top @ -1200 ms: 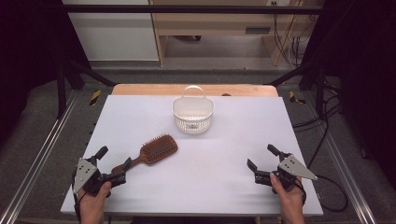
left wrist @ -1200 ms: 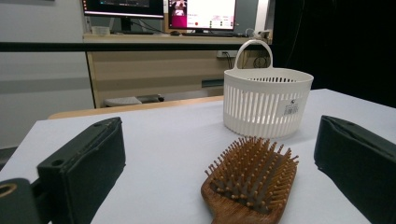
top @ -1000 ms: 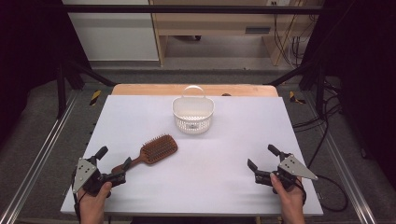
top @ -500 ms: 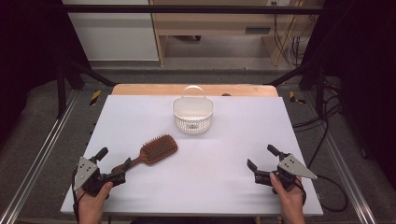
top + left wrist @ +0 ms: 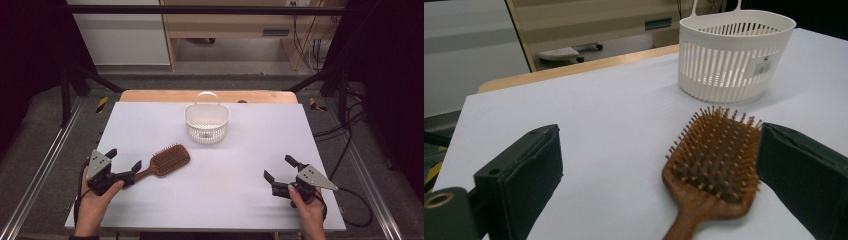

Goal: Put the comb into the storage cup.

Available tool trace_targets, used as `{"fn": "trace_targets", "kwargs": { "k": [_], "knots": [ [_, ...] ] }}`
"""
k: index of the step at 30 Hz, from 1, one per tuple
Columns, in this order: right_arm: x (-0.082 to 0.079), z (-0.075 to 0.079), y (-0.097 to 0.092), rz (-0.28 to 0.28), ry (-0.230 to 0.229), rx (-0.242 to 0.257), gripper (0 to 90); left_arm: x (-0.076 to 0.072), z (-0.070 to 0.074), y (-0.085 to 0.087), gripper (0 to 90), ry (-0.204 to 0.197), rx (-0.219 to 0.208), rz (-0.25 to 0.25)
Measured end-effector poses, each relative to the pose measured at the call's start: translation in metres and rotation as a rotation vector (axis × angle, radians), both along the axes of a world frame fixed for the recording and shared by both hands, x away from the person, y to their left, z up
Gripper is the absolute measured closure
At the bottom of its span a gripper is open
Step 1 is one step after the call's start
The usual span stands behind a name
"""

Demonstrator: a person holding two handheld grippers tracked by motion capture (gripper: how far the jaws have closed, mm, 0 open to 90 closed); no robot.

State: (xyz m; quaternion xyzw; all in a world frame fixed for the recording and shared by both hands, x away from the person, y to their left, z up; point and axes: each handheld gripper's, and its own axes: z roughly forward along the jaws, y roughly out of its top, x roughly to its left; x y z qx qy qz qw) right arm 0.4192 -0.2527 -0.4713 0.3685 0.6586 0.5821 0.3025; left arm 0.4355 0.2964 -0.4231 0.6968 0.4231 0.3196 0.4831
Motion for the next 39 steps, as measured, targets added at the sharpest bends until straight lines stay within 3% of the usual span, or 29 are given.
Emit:
{"fn": "trace_targets", "kwargs": {
  "k": [7, 11, 13, 16, 19, 22, 28, 34, 39],
  "knots": [
    [0.003, -0.002, 0.003, 0.009, 0.018, 0.004, 5.1, 0.016, 0.007, 0.002, 5.8, 0.02, -0.007, 0.028],
    [0.002, -0.004, 0.002, -0.005, 0.022, -0.001, 5.1, 0.019, 0.002, 0.001, 7.8, 0.033, 0.004, 0.057],
    [0.001, -0.003, 0.001, -0.008, 0.021, 0.005, 5.1, 0.017, -0.001, 0.0, 10.2, 0.044, 0.026, 0.051],
    [0.001, -0.003, 0.001, -0.011, 0.018, 0.003, 5.1, 0.014, -0.004, -0.001, 13.5, 0.045, 0.016, 0.039],
    [0.001, -0.003, 0.001, -0.016, 0.017, 0.001, 5.2, 0.013, -0.011, -0.003, 17.8, 0.077, 0.02, 0.022],
    [0.001, -0.003, 0.001, -0.024, 0.021, -0.011, 5.4, 0.012, -0.016, -0.005, 28.8, 0.094, 0.023, 0.011],
    [0.0, -0.003, -0.002, -0.027, 0.017, -0.002, 5.4, 0.011, -0.024, -0.009, 47.7, 0.126, 0.074, 0.005],
    [0.0, -0.003, -0.001, -0.025, 0.015, -0.009, 5.6, 0.012, -0.03, -0.006, 66.5, 0.202, 0.143, -0.008],
    [0.0, -0.003, 0.0, -0.026, 0.018, -0.01, 5.8, 0.014, -0.033, -0.005, 78.6, 0.246, 0.17, -0.013]
  ]
}}
